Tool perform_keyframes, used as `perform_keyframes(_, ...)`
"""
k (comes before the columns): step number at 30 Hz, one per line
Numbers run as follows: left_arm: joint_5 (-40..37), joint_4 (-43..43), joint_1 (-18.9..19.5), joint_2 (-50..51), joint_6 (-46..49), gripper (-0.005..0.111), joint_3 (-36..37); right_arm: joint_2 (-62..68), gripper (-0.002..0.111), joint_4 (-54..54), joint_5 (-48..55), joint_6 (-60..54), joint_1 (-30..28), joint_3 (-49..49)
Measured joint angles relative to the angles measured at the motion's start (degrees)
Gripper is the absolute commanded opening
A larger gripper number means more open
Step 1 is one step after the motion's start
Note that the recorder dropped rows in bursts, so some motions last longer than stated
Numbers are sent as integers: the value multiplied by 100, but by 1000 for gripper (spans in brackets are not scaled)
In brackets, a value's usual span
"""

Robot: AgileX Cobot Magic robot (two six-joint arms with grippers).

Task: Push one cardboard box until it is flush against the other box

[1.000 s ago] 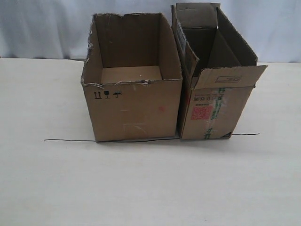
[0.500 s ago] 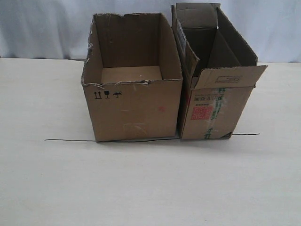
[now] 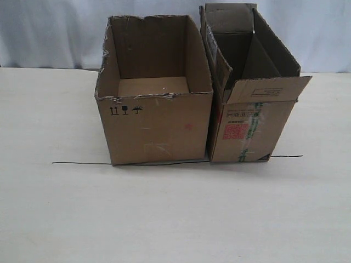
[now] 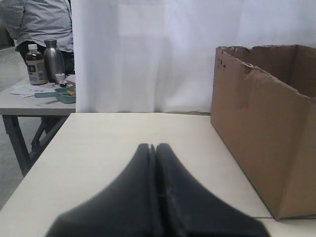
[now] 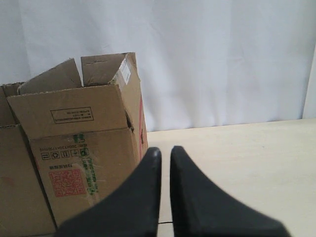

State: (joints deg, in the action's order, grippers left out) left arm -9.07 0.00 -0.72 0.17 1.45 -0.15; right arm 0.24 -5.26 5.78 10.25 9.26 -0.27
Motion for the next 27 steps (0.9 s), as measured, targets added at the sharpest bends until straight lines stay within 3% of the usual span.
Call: perform_keyframes(27, 32, -173, 0, 0, 12, 0, 0, 0, 5, 0, 0, 0, 0, 0)
